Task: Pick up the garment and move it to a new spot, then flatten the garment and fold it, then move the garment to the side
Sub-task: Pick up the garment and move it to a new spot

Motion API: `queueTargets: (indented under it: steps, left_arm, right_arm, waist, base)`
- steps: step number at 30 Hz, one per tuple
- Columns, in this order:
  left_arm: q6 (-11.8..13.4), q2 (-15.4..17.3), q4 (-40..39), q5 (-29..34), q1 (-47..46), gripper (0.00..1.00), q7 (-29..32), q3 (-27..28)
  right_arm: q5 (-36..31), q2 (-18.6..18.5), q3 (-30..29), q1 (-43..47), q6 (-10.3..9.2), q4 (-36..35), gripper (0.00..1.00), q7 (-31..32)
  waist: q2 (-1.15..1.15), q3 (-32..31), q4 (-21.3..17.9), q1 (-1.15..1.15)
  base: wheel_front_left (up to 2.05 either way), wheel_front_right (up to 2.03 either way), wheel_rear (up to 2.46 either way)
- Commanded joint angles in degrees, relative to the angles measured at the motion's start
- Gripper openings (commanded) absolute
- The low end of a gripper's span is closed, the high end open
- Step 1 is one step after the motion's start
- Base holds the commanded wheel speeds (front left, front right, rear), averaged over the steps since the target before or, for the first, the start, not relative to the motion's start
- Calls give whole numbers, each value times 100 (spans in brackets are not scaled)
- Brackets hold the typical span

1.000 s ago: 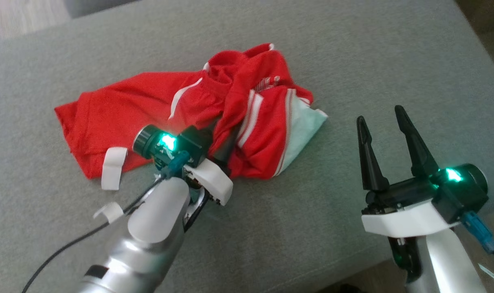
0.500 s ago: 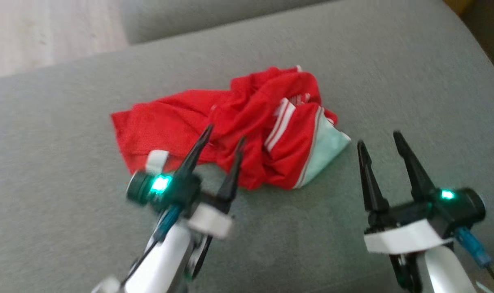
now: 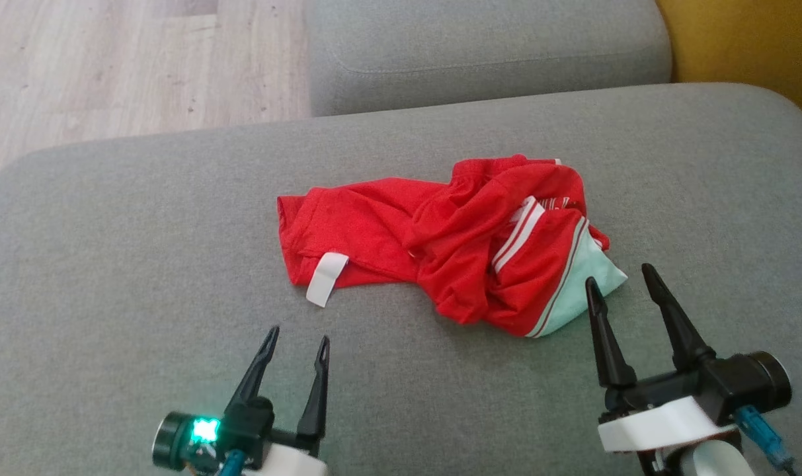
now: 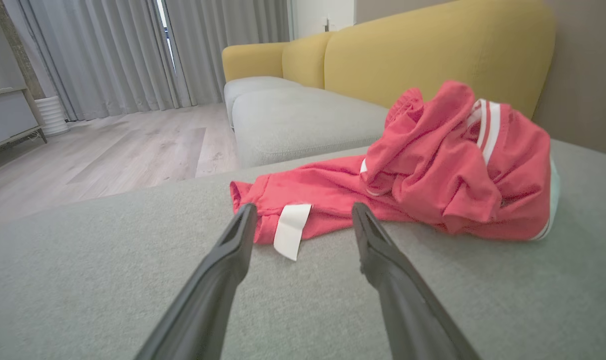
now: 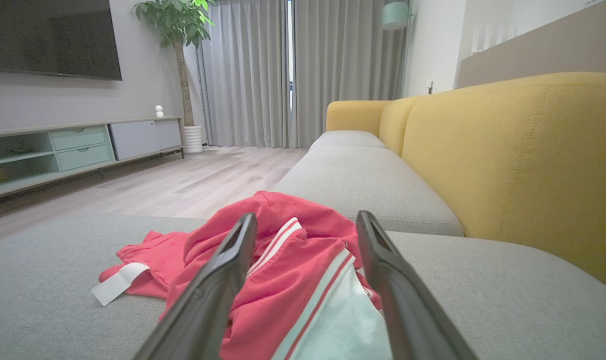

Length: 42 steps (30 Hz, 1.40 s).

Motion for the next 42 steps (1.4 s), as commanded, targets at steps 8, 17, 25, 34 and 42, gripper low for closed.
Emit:
queueTargets:
  steps: [8,17,25,34,42]
  left_arm:
    - [-132,98,900,566,-1189,100,-54,8]
    - [-491,-52,2790,1138,-3002,100,63,-561]
    - [-503,-32,3977,1243,-3953,100,25,-652]
    - [-388,-85,3888,927,-4089,0,-50,-474]
    - [-569,2,2268,436,-3922,0,-53,-101]
  right_arm:
    - [-94,-15,214,-330,-4,-214,100,-31]
    - [-185,-15,245,-771,-4,-300,100,-31]
    - [-134,-15,224,-1146,-4,-370,100,-31]
    - [-111,-15,141,-1131,-4,-336,100,-31]
    - [-27,-15,118,-1010,-4,-323,100,-31]
  waist:
    - [0,459,-298,1]
    - [0,1283,-709,1]
    - [0,1730,-1007,1]
    - [0,1650,-997,1]
    - [0,1194,-763,1]
  base:
    - [0,0,0]
    - [0,0,0]
    - [0,0,0]
    - [0,0,0]
    - [0,0,0]
